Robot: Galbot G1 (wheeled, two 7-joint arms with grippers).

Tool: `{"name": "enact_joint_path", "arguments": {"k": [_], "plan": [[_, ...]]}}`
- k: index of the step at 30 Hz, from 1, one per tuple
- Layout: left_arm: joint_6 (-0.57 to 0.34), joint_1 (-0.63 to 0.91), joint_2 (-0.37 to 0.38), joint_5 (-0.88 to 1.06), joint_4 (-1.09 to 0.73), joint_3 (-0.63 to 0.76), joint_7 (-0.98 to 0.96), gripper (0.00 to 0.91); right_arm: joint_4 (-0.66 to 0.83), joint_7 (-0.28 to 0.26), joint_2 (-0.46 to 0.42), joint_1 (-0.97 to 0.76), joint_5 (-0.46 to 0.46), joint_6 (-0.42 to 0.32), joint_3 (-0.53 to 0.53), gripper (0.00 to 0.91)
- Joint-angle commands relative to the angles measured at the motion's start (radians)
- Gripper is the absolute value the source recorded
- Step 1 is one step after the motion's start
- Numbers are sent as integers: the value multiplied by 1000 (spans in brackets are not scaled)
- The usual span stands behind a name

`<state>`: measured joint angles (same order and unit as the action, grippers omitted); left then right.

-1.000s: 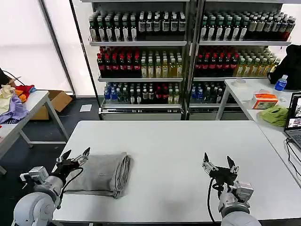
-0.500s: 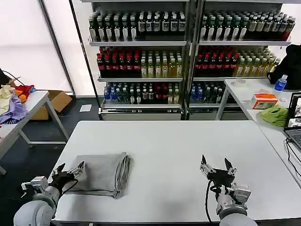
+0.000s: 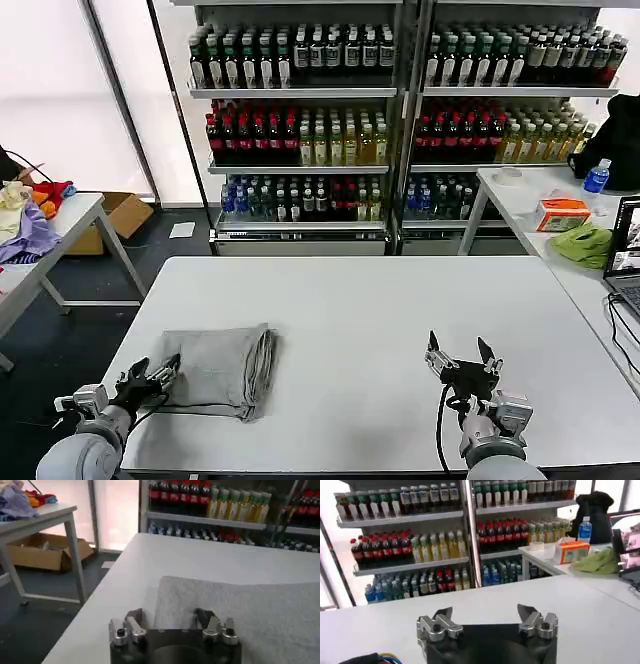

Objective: Fold and organize the clothes.

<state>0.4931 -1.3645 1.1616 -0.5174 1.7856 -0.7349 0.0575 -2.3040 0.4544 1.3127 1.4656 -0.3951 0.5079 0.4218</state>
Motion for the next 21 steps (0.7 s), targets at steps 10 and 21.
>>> {"name": "enact_joint_path", "arguments": {"k": [10, 21], "plan": [[-18, -29, 18, -10, 33, -12, 9, 0, -7, 1, 4, -4, 26, 7, -12, 907], [-29, -8, -142, -72, 16, -238, 10, 0, -10, 1, 6, -17, 26, 10, -18, 907]]}}
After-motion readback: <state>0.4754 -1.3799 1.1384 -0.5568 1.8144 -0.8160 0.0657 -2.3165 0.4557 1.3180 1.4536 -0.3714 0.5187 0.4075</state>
